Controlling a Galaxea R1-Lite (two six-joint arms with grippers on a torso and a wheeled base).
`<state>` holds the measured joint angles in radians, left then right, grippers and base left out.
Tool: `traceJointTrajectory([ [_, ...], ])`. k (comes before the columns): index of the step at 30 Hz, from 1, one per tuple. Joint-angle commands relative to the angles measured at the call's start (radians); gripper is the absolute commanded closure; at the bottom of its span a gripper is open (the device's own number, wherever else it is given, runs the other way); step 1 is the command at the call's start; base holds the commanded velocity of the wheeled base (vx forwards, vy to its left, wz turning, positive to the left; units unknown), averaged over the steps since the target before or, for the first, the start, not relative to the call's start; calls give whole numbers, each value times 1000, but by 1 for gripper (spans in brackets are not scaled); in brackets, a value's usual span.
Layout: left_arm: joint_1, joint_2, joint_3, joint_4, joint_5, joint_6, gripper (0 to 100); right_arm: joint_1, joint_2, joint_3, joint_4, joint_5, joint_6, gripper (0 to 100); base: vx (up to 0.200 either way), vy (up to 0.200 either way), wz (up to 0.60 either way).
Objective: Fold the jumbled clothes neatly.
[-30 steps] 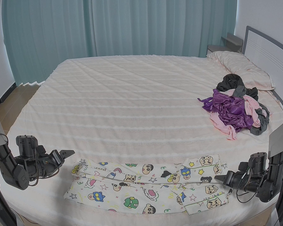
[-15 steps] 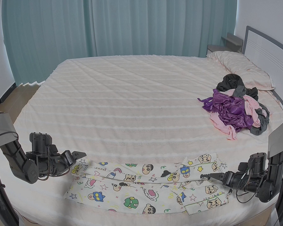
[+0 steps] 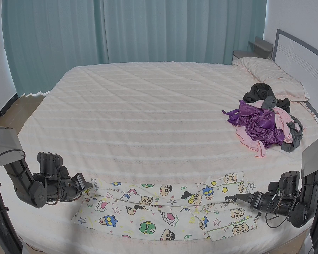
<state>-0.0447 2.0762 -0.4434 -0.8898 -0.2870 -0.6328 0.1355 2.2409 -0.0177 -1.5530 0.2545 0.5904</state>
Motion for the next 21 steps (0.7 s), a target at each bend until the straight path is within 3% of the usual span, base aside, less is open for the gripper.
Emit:
traceJointTrajectory([
  [1, 12, -8, 11, 5, 3, 2, 100, 1, -58, 18, 2, -9, -1, 0, 0, 0, 0],
  [5, 17, -51, 11, -1, 5, 4, 100, 12, -125, 13, -1, -72, -8, 0, 0, 0, 0],
  [13, 12, -100, -11, -3, 2, 67, 100, 101, -173, -102, 57, -81, -9, 0, 0, 0, 0],
  [21, 9, -99, -11, -3, 3, 71, 100, 194, -207, -329, 358, -135, -9, 0, 0, 0, 0],
])
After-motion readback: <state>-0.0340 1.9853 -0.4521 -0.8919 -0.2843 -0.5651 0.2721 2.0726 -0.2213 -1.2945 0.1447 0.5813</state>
